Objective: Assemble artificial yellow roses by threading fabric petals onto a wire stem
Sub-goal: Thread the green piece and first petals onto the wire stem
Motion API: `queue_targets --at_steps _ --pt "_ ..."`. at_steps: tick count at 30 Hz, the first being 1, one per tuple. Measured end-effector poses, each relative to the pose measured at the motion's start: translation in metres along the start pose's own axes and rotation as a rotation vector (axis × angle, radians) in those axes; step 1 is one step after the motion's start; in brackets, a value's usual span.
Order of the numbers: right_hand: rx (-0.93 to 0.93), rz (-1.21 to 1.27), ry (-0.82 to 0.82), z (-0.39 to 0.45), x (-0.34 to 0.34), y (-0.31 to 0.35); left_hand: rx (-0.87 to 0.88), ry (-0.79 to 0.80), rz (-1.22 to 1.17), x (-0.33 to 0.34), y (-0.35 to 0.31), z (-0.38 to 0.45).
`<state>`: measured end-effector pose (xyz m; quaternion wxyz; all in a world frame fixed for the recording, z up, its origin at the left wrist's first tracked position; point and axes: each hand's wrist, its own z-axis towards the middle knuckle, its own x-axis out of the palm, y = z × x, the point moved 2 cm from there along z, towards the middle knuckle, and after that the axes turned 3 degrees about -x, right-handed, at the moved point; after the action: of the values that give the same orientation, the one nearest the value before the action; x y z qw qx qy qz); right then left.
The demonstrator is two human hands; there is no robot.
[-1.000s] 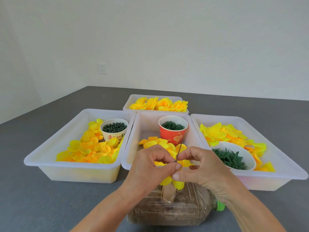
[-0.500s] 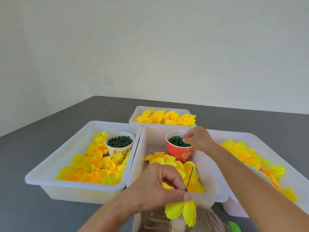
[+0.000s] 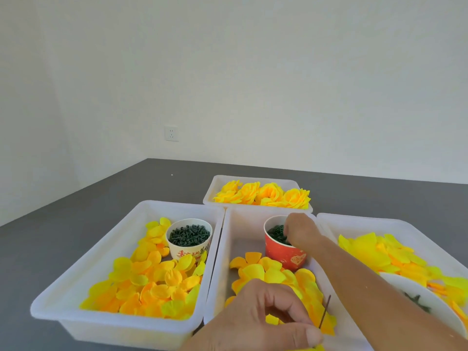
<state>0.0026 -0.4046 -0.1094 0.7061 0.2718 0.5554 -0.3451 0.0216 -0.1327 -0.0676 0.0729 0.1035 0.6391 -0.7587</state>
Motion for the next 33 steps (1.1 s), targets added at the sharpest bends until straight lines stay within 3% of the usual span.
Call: queue_targets --at_steps 4,11,14,17,20,27,33 --pt "0.101 0.18 0.004 -0.002 0.0 -0.007 0.019 -0.001 -0.007 0.002 0.005 0.0" --pt "0.106 0.388 -0.11 -0.008 0.0 -0.005 0.047 0.03 -0.016 0.004 0.007 0.0" --pt "0.132 0.766 -0.221 -0.019 -0.021 -0.004 0.05 0.026 -0.01 0.003 0.009 -0.001" --pt "0.199 1.347 -0.12 -0.045 -0.048 0.002 0.048 0.032 0.022 0.004 0.011 -0.001" --pt "0.167 1.631 -0.02 -0.084 -0.072 0.008 0.036 0.011 0.056 0.005 0.011 -0.003" --pt "0.123 1.84 0.066 -0.167 -0.107 0.012 0.046 -0.066 0.112 0.01 0.006 -0.01" --pt "0.079 1.888 0.026 -0.201 -0.117 0.013 0.071 -0.193 0.1 0.019 0.002 -0.014"
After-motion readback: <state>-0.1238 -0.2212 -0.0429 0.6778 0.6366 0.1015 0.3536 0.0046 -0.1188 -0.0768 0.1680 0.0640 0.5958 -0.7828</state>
